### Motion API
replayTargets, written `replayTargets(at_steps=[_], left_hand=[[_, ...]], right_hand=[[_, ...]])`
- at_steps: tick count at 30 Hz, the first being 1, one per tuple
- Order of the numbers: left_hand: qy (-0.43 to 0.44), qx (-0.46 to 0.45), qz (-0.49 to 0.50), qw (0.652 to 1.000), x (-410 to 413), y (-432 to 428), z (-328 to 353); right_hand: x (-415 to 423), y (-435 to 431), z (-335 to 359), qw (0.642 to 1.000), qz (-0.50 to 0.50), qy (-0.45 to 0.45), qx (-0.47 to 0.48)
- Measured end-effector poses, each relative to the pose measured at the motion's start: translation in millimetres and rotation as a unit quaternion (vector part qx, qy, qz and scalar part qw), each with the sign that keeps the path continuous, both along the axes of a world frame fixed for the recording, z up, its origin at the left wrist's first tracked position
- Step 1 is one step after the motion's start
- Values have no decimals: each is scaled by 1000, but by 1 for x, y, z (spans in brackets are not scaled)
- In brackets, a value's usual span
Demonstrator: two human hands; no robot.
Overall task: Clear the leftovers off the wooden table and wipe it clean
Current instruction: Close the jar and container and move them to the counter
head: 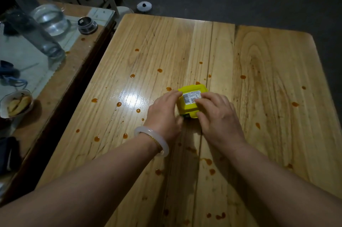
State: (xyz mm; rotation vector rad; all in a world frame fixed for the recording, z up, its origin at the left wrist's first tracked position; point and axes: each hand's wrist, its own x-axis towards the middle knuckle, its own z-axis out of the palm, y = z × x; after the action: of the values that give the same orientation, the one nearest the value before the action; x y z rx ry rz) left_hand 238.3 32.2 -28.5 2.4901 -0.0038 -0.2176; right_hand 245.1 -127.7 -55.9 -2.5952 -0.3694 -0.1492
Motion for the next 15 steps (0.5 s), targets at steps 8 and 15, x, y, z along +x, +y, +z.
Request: replayTargets(at_steps=[8,15], left_hand=[[21,112,-41,993,26,-15,-1],[18,153,-48,987,35,-19,-9]], right_hand=[[40,5,27,979,36,190,-66],[48,10,38,972,72,204,-90]])
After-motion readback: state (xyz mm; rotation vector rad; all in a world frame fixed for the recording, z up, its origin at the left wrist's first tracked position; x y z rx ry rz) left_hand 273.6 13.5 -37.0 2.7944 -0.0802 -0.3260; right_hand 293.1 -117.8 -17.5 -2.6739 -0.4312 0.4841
